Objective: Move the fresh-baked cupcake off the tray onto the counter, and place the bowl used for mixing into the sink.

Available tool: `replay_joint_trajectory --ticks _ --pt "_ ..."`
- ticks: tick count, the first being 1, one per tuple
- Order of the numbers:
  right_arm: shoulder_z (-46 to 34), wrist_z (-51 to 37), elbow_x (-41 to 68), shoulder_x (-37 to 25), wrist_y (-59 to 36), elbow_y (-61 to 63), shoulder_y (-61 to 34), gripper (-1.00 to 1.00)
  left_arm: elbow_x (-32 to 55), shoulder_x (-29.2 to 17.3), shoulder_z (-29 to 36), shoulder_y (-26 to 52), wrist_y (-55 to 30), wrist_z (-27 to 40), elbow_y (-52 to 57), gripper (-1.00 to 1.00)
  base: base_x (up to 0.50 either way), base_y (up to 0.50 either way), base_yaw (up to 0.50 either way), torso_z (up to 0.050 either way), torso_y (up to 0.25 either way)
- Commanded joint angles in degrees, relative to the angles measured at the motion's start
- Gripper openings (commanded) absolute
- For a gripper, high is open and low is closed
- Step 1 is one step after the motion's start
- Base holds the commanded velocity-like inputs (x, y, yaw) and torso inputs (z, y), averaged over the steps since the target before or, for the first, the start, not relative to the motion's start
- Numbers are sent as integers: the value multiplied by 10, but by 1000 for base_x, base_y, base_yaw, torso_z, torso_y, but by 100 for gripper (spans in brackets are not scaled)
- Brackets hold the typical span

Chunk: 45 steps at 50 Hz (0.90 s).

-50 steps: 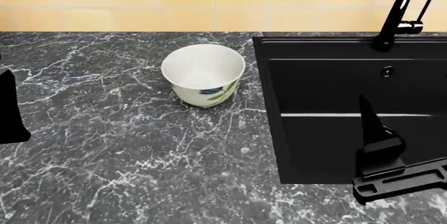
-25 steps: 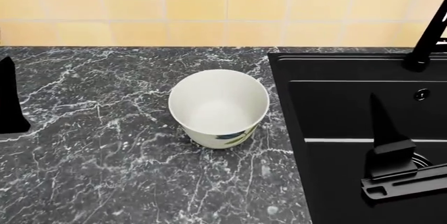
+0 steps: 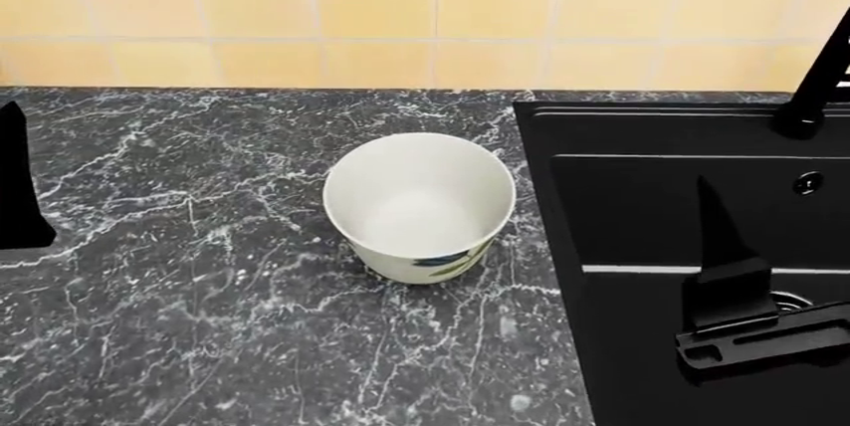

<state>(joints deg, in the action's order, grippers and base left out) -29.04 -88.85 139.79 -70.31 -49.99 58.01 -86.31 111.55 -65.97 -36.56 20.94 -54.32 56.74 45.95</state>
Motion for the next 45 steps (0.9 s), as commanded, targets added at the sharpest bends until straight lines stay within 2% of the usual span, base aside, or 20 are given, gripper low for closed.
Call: replay_joint_trajectory --ticks 1,10,14,24,30,45 --pt "-59 -1 1 -3 14 2 -48 100 2 2 -8 -3 -3 -1 -1 100 500 8 0 0 0" --pt "-124 -6 -8 5 21 1 -88 100 3 8 -17 -10 -7 2 1 100 161 3 0 0 0" --pt "-171 -9 -7 34 40 -14 -147 100 4 8 -17 -10 -7 2 1 100 0 0 0 0 0" --pt "-357 -8 -5 116 55 -104 -335 100 0 15 -23 -15 -11 -2 0 100 0 0 0 0 0" --pt "-390 1 -6 167 42 -182 -386 100 -4 17 -20 -15 -12 -5 0 100 0 0 0 0 0" --pt "-405 66 -81 236 74 -295 -342 100 -10 18 -13 -12 -10 -9 -4 100 0 0 0 0 0"
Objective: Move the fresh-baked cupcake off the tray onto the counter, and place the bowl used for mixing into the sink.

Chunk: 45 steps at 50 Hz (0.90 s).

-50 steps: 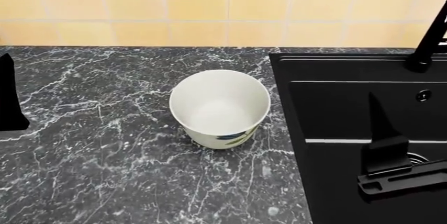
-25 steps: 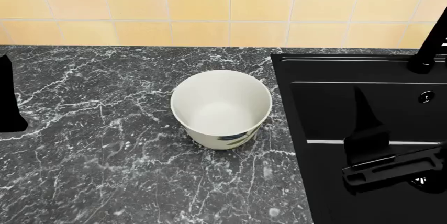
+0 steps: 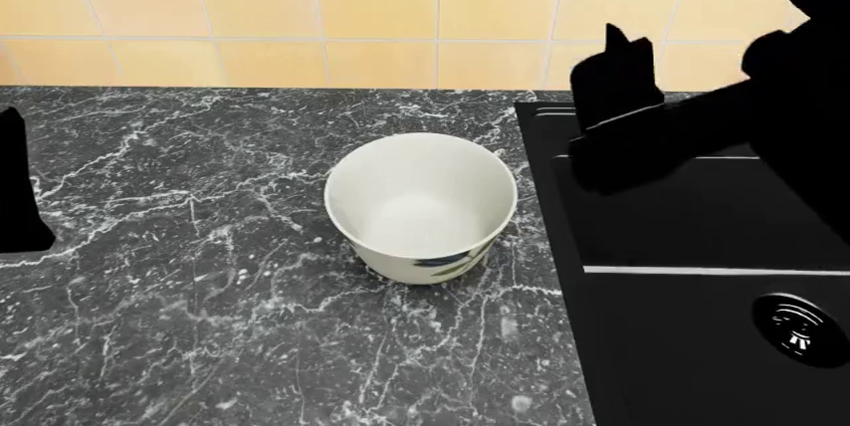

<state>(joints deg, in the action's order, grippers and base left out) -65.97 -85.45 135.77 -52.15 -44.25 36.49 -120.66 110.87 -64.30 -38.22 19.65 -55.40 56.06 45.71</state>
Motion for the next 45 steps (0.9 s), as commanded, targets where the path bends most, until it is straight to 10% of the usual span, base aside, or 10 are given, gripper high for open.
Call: replay_joint_trajectory --ticks 1,13,45 --pt "-39 34 -42 62 22 -86 7 100 -5 4 1 -1 -1 -3 -1 100 0 0 0 0 0" --pt "-27 20 56 83 160 -136 63 100 -8 8 2 -3 -1 -4 0 100 0 0 0 0 0" --pt "-78 1 152 141 121 -242 24 100 -21 12 12 -1 0 -11 -4 100 0 0 0 0 0"
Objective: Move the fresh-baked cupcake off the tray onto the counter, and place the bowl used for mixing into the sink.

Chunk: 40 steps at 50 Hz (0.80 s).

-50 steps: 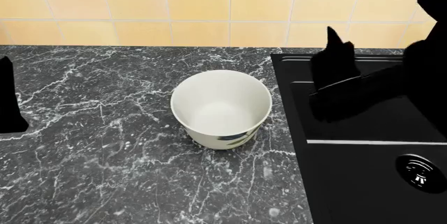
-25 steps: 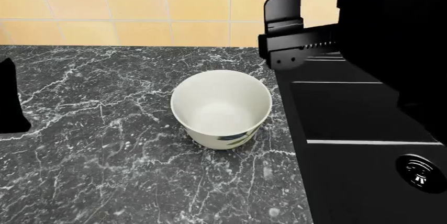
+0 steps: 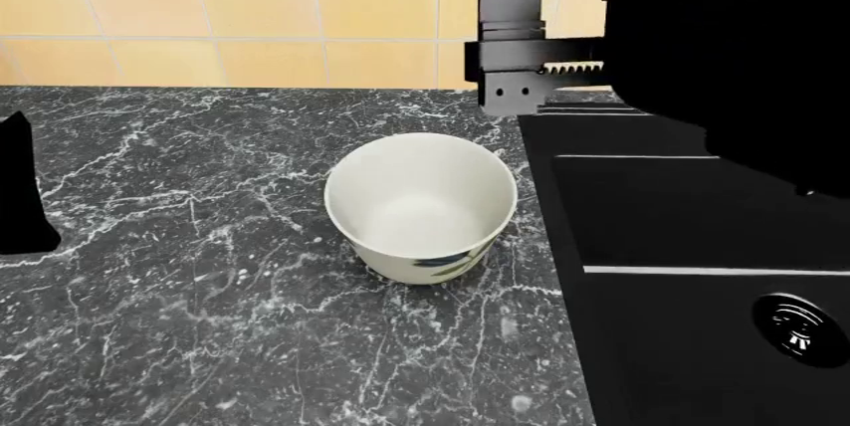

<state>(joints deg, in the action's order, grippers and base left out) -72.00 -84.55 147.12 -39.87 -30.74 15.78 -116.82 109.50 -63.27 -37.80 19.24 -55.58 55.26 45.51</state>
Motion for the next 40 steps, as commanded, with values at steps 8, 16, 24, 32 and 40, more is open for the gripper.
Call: replay_joint_trajectory --ticks 8,16,24,32,40 --pt "-33 -10 62 28 -24 -49 -21 100 -7 6 7 -2 1 -1 2 100 0 0 0 0 0" --pt "-48 -14 80 26 -13 -45 -14 100 -16 13 5 -6 -3 -7 1 100 0 0 0 0 0" --pt "-50 3 77 33 -11 -54 -12 100 -20 16 5 -8 -4 -10 0 100 0 0 0 0 0" --pt "-49 26 59 38 -8 -65 -4 100 -22 16 8 -7 -4 -11 1 100 0 0 0 0 0" --pt "-57 37 45 36 -7 -68 9 100 -21 19 1 -14 -7 -11 3 100 0 0 0 0 0"
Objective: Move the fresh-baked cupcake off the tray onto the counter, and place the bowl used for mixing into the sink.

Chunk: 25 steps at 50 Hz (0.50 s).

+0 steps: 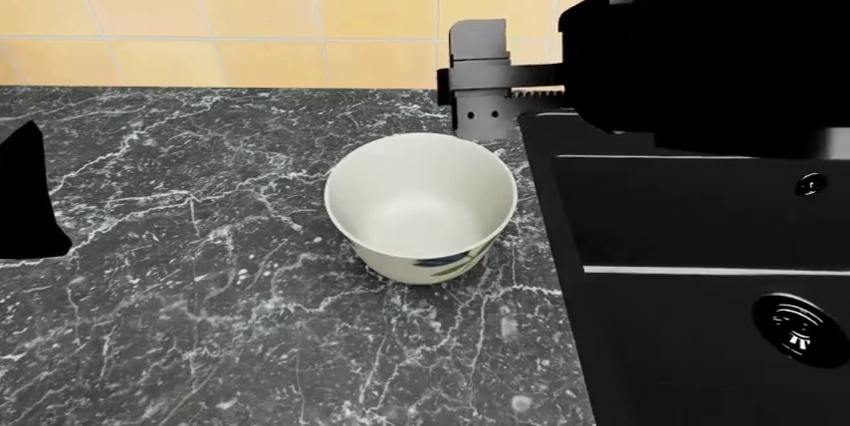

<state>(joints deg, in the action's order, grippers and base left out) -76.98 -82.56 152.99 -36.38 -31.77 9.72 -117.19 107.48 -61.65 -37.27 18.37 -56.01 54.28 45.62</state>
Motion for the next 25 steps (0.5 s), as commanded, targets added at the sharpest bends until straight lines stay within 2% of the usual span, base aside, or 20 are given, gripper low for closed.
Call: replay_joint_trajectory --ticks 1,25 --pt "-7 18 -14 1 4 -7 14 100 -3 4 -5 -6 -3 -2 1 100 0 0 0 0 0" --pt "-31 27 -14 6 -3 -5 30 100 -7 7 -5 -9 -3 -4 1 100 0 0 0 0 0"
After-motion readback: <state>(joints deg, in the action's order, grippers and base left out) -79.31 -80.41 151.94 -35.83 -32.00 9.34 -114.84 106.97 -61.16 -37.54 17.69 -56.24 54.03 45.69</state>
